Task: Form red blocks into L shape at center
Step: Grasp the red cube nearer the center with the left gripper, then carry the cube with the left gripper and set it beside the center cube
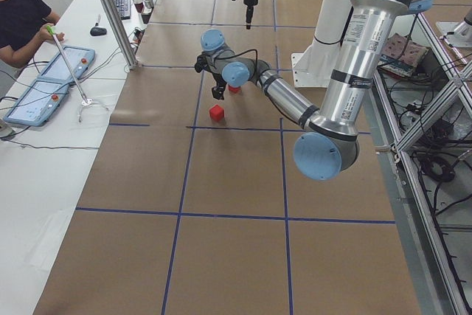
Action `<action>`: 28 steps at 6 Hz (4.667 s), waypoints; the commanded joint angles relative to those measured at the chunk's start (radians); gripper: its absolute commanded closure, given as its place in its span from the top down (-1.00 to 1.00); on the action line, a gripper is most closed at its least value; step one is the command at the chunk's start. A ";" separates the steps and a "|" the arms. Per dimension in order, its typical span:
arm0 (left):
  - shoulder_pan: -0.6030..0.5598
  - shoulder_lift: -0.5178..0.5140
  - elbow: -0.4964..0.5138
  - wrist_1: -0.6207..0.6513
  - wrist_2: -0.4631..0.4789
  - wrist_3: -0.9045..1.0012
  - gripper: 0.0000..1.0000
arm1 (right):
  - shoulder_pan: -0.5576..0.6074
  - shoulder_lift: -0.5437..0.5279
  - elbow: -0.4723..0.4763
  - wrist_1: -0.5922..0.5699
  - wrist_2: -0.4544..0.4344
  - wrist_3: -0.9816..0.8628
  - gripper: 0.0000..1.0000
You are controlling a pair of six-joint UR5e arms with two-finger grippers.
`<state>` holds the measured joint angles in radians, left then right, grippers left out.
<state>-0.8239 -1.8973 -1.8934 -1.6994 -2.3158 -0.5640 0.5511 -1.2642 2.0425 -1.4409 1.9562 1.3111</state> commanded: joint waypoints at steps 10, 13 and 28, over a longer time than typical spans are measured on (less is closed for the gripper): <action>0.301 -0.261 0.269 -0.009 0.435 -0.258 1.00 | 0.059 -0.095 0.016 -0.001 -0.008 0.013 1.00; 0.301 -0.264 0.324 -0.096 0.437 -0.249 0.22 | 0.061 -0.098 0.027 -0.001 -0.010 0.014 1.00; 0.404 -0.522 0.451 0.058 0.538 -0.637 -1.00 | 0.061 -0.141 0.071 -0.001 -0.026 0.014 1.00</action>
<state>-0.4211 -2.4156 -1.4459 -1.6356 -1.7779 -1.1985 0.6121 -1.4051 2.1138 -1.4419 1.9298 1.3254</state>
